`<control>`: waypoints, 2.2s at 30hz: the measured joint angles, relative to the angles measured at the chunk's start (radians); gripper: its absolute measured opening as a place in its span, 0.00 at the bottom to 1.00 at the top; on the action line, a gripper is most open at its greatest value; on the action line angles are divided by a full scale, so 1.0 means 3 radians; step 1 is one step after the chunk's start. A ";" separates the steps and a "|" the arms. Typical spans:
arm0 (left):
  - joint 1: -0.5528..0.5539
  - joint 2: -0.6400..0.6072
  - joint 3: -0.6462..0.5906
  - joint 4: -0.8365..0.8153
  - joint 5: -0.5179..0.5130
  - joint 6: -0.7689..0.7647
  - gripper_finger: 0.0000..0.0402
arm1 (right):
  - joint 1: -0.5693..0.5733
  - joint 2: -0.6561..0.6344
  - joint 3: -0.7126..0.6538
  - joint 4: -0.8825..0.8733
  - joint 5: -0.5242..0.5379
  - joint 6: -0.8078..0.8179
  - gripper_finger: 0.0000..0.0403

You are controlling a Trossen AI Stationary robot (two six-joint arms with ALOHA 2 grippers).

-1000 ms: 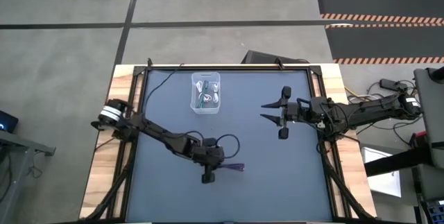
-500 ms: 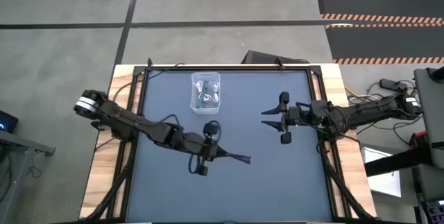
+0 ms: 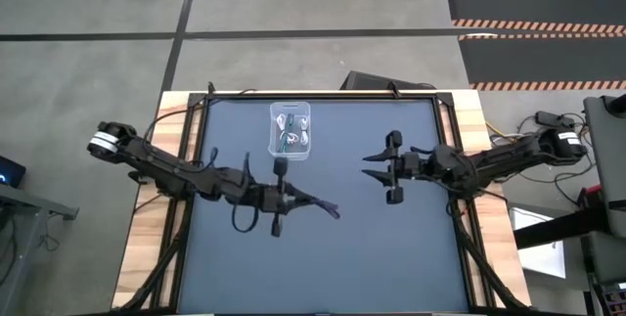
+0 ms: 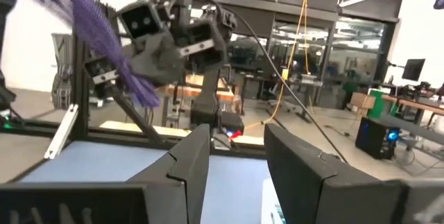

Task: Pick and place USB-C Cables
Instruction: Put the purple charger cable into the transparent bin

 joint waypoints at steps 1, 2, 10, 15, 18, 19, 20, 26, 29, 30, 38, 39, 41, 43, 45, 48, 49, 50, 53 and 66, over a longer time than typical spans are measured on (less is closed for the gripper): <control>0.0007 -0.0018 -0.0053 0.0094 -0.0006 0.0028 0.03 | 0.0000 0.0097 0.0078 0.0005 0.0000 -0.0036 0.32; 0.0020 -0.0033 -0.0111 0.0165 -0.0021 0.0050 0.03 | 0.0000 0.0196 0.0158 0.0018 -0.0002 -0.0056 0.32; 0.0090 -0.0171 -0.0305 0.0455 -0.0145 0.0238 0.03 | 0.0000 0.0882 0.0706 0.0204 -0.0289 -0.0236 0.32; 0.0117 -0.0350 -0.0468 0.0656 -0.0152 0.0315 0.03 | -0.0001 0.1202 0.0904 0.0399 -0.0350 -0.0300 0.32; 0.0125 -0.0488 -0.0569 0.0707 -0.0154 0.0325 0.03 | -0.0001 0.1368 0.0992 0.0592 -0.0350 -0.0335 0.32; 0.0129 -0.0521 -0.0603 0.0766 -0.0153 0.0325 0.03 | -0.0001 0.1422 0.1020 0.0649 -0.0351 -0.0343 0.32; 0.0129 -0.0566 -0.0662 0.0777 -0.0154 0.0325 0.03 | 0.0000 0.1487 0.1062 0.0727 -0.0351 -0.0348 0.32; 0.0135 -0.0674 -0.0771 0.0864 -0.0154 0.0321 0.03 | -0.0001 0.1739 0.1263 0.0813 -0.0352 -0.0375 0.32; 0.0134 -0.0718 -0.0835 0.0858 -0.0153 0.0320 0.03 | -0.0001 0.1864 0.1399 0.0817 -0.0351 -0.0373 0.32; 0.0135 -0.0716 -0.0844 0.0889 -0.0158 0.0321 0.03 | -0.0001 0.1909 0.1451 0.0813 -0.0352 -0.0358 0.32; 0.0148 -0.0715 -0.0920 0.0912 -0.0331 0.0319 0.03 | -0.0001 0.2098 0.1721 0.0800 -0.0350 -0.0340 0.32; 0.0148 -0.0715 -0.0921 0.0905 -0.0339 0.0320 0.03 | -0.0001 0.2107 0.1740 0.0816 -0.0350 -0.0339 0.32; 0.0156 -0.0715 -0.0921 0.0888 -0.0366 0.0318 0.03 | -0.0001 0.2094 0.1766 0.0785 -0.0350 -0.0326 0.34; 0.0157 -0.0714 -0.0921 0.0880 -0.0426 0.0314 0.03 | 0.0000 0.2094 0.1795 0.0776 -0.0350 -0.0325 0.36; 0.0157 -0.0714 -0.0921 0.0880 -0.0456 0.0303 0.03 | 0.0000 0.2094 0.1820 0.0776 -0.0350 -0.0312 0.38; 0.0157 -0.0713 -0.0921 0.0878 -0.0470 0.0300 0.03 | 0.0000 0.2111 0.1856 0.0777 -0.0351 -0.0287 0.43; 0.0157 -0.0708 -0.0921 0.0880 -0.0470 0.0300 0.03 | 0.0000 0.2112 0.1865 0.0774 -0.0350 -0.0287 0.44; 0.0156 -0.0701 -0.0921 0.0881 -0.0470 0.0299 0.03 | 0.0000 0.2111 0.1874 0.0761 -0.0351 -0.0287 0.46; 0.0156 -0.0695 -0.0921 0.0876 -0.0480 0.0298 0.03 | -0.0001 0.2135 0.1923 0.0753 -0.0433 -0.0284 0.48; 0.0156 -0.0696 -0.0921 0.0875 -0.0504 0.0284 0.03 | 0.0000 0.2310 0.2279 0.0498 -0.0612 -0.0280 0.49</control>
